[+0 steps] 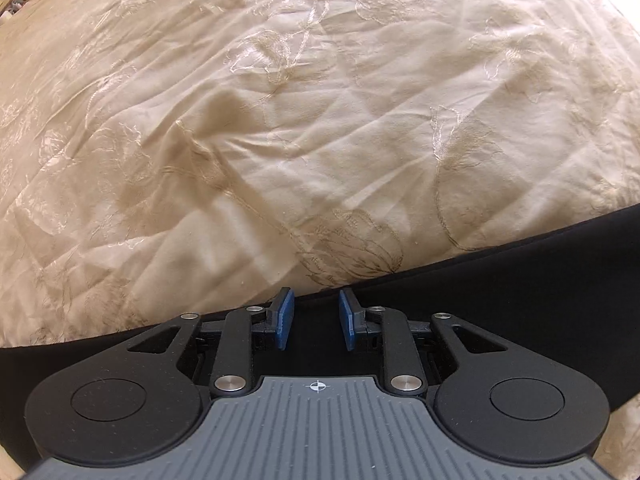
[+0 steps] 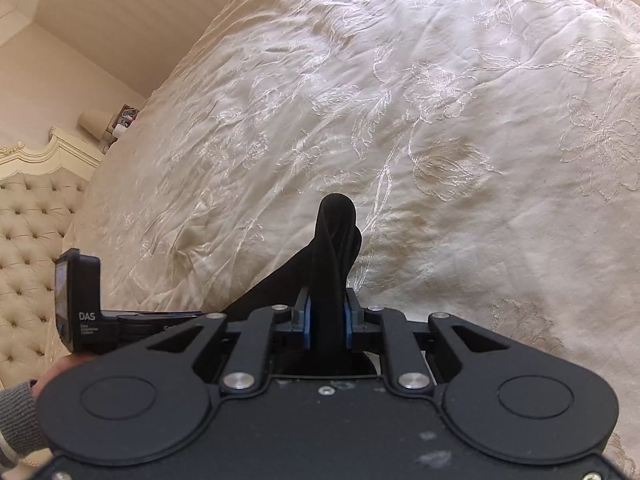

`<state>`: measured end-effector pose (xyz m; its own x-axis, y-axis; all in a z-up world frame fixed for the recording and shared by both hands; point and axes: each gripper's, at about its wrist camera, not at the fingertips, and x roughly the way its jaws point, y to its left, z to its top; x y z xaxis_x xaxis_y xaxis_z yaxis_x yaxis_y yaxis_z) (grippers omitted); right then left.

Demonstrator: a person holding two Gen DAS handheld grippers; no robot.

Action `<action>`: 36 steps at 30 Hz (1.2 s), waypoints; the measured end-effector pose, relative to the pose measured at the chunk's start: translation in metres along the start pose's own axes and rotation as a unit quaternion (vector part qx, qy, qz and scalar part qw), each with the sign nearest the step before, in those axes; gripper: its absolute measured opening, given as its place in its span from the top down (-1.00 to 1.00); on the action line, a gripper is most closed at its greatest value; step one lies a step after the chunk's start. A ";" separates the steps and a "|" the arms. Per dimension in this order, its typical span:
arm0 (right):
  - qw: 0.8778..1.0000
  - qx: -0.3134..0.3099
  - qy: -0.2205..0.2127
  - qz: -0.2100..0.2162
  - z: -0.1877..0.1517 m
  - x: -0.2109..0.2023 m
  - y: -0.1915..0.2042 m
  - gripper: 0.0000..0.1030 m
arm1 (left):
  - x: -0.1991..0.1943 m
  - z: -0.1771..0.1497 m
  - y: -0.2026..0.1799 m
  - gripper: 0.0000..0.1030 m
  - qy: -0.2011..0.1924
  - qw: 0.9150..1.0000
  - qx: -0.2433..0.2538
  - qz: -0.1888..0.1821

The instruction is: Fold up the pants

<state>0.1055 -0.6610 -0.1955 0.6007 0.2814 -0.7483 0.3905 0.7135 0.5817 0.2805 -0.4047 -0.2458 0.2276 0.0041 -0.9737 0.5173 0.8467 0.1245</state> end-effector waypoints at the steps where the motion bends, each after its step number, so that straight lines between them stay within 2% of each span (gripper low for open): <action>1: 1.000 0.001 0.000 -0.001 0.000 0.000 0.002 0.69 | -0.001 0.002 0.000 0.53 -0.006 1.000 0.003 0.003; 5: 1.000 -0.005 -0.009 -0.007 0.000 -0.006 0.012 0.69 | -0.025 0.000 0.007 0.53 -0.035 0.999 -0.016 0.007; 8: 1.000 -0.005 -0.016 -0.010 0.000 -0.010 0.018 0.69 | -0.048 -0.022 0.007 0.52 -0.056 0.998 -0.015 -0.012; 12: 1.000 -0.012 -0.023 -0.013 -0.001 -0.018 0.031 0.69 | -0.048 -0.056 -0.009 0.52 -0.033 0.999 0.018 -0.035; 14: 0.999 -0.018 -0.027 -0.013 -0.001 -0.020 0.039 0.69 | -0.030 -0.066 -0.020 0.52 -0.011 0.999 0.045 -0.020; 16: 0.999 -0.024 -0.028 -0.012 -0.002 -0.021 0.048 0.69 | -0.028 -0.077 -0.023 0.52 -0.019 0.998 0.057 -0.012; 20: 0.998 -0.048 -0.039 -0.021 -0.008 -0.022 0.082 0.69 | -0.041 -0.077 -0.004 0.52 -0.039 0.998 0.029 -0.028; 22: 0.997 -0.056 -0.045 -0.021 -0.012 -0.022 0.099 0.69 | -0.047 -0.079 0.011 0.52 -0.045 0.999 0.018 -0.019; 25: 0.992 -0.087 -0.060 -0.062 -0.019 -0.018 0.120 0.69 | -0.056 -0.086 0.038 0.52 -0.057 0.998 0.002 -0.021; 27: 0.991 -0.078 -0.062 -0.086 -0.021 -0.014 0.113 0.68 | -0.061 -0.090 0.053 0.52 -0.061 0.998 -0.005 -0.020; 30: 0.992 -0.043 -0.053 -0.104 -0.021 -0.006 0.077 0.55 | -0.067 -0.098 0.071 0.52 -0.067 0.998 -0.011 -0.003; 32: 0.990 -0.045 -0.039 -0.125 -0.020 0.003 0.054 0.50 | -0.071 -0.104 0.076 0.52 -0.069 0.997 -0.018 0.004; 33: 0.988 -0.051 -0.033 -0.139 -0.018 0.008 0.045 0.35 | -0.072 -0.107 0.080 0.52 -0.067 0.997 -0.022 0.005; 34: 0.986 -0.055 -0.026 -0.153 -0.017 0.013 0.035 0.28 | -0.072 -0.109 0.081 0.52 -0.064 0.998 -0.025 0.006; 36: 0.986 -0.054 -0.012 -0.156 -0.014 0.018 0.018 0.13 | -0.073 -0.115 0.082 0.52 -0.057 0.998 -0.031 0.007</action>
<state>0.1135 -0.6338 -0.2028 0.4800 0.0240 -0.8770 0.4830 0.8273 0.2870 0.2115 -0.2749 -0.1861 0.3289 -0.0414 -0.9435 0.4618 0.8785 0.1225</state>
